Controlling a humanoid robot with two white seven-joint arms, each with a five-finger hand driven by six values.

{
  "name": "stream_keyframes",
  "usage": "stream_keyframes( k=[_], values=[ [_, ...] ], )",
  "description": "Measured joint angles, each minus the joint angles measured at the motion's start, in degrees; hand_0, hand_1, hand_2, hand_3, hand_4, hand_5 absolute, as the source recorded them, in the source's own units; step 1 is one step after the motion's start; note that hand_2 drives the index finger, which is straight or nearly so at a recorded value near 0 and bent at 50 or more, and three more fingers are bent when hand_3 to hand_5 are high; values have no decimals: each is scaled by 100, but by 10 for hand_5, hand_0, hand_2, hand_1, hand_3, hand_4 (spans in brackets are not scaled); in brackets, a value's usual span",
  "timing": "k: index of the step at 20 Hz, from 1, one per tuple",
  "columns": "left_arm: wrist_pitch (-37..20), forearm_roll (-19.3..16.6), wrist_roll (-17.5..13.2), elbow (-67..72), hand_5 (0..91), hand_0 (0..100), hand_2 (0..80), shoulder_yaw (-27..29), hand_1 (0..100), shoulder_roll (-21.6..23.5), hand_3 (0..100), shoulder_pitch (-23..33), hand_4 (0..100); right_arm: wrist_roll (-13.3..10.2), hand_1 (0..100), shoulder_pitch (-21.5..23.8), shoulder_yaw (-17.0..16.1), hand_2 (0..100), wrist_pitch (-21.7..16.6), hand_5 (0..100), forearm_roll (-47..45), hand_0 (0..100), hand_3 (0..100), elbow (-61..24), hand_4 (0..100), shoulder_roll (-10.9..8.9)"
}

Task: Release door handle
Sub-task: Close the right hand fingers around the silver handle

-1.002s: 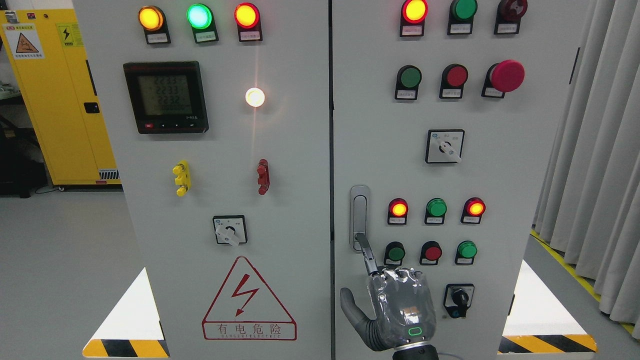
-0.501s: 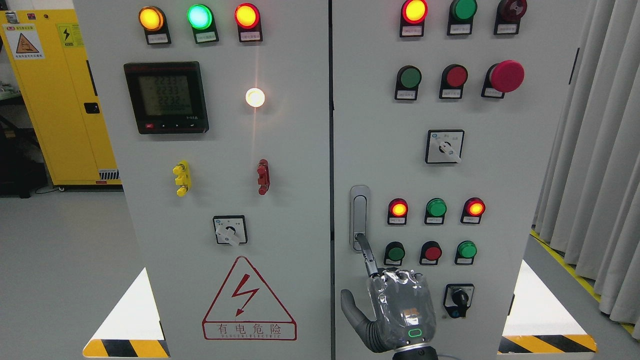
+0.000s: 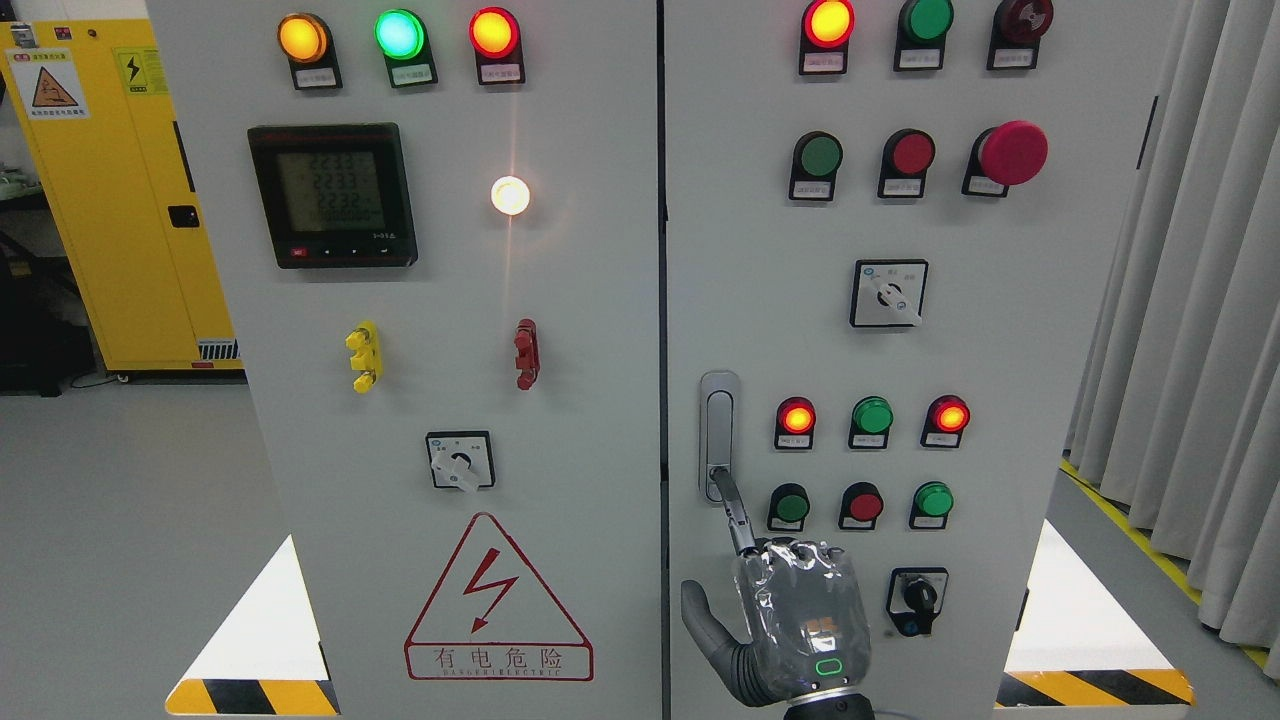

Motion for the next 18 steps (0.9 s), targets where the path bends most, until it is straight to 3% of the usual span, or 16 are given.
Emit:
stream_keyframes(
  k=[18],
  values=[
    [0, 0, 0, 0, 0, 120, 0, 0, 556, 0, 0, 0, 0, 89, 344, 64, 11, 0, -3, 1000, -1, 475, 1000, 5, 1000, 8]
  ],
)
